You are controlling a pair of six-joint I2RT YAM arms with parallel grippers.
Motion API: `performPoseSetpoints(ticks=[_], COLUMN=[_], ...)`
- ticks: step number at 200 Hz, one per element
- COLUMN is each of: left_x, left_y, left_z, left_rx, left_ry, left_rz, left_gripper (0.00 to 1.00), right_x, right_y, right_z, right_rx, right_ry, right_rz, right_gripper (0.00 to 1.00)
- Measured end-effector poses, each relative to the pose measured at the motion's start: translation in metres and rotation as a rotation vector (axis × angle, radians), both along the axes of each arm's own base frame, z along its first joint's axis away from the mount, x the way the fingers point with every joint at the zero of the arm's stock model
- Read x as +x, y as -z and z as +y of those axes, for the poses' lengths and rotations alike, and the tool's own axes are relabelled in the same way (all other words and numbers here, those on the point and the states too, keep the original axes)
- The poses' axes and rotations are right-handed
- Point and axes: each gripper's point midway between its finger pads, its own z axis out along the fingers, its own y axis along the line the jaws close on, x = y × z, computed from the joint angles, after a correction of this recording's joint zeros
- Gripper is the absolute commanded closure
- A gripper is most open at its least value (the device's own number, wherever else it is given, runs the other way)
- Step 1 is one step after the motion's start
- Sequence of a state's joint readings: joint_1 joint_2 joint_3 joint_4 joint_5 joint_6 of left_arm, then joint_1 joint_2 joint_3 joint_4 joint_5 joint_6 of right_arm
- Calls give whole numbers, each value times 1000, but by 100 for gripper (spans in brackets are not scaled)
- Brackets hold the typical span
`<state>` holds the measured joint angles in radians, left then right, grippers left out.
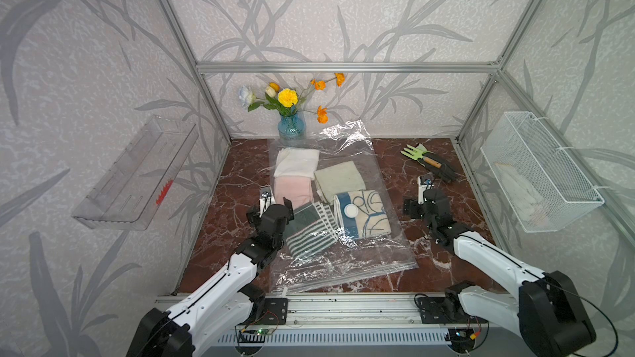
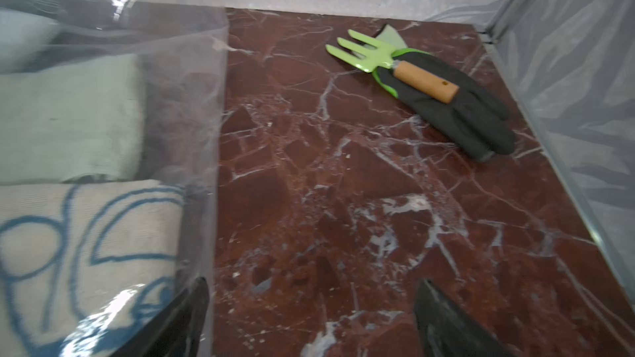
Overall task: Place the folded towel into the vacuum bag
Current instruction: Adjust the vacuum bag at the center of the board, then reset both arms
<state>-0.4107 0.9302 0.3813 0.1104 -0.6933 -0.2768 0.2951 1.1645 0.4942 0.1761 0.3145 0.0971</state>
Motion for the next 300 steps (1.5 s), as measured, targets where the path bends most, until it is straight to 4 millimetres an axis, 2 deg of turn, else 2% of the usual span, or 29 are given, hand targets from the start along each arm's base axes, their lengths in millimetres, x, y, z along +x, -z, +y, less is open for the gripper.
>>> performPoseSetpoints(ticks=[31, 48, 58, 74, 113, 125, 145, 149, 161, 182, 194, 300], left_x=[14, 25, 30, 39, 66, 73, 80, 80, 78, 80, 81, 83], left_y=[5, 22, 35, 52, 49, 53, 59, 61, 66, 62, 62, 62], left_z=[48, 63, 68, 67, 64, 63, 66, 67, 70, 70, 68, 63], left_rx=[61, 81, 98, 118, 69, 50, 13, 7, -7, -20, -25, -35], left_ry=[-179, -220, -228, -186, -93, -64, -35, -36, -32, -24, -12, 15], left_rz=[-1, 35, 68, 117, 36, 24, 0, -3, 8, -15, -16, -17], left_gripper=[0, 1, 0, 0, 0, 1, 1, 1, 1, 1, 1, 1], right_x=[14, 14, 11, 11, 31, 34, 31, 30, 31, 46, 49, 46], right_y=[-2, 17, 32, 42, 20, 30, 59, 62, 65, 44, 40, 46], right_z=[-35, -55, -57, -52, -40, -34, -23, -22, -20, -20, -20, -20], right_rx=[-39, -22, -21, -20, 23, 30, 36, 38, 38, 37, 36, 35], right_ry=[88, 137, 134, 97, 0, -39, -111, -118, -128, -120, -119, -118], right_rz=[-58, -63, -37, -8, -163, -175, -129, -117, -89, -153, -170, -135], right_gripper=[9, 9, 9, 9, 9, 8, 6, 0, 1, 1, 1, 1])
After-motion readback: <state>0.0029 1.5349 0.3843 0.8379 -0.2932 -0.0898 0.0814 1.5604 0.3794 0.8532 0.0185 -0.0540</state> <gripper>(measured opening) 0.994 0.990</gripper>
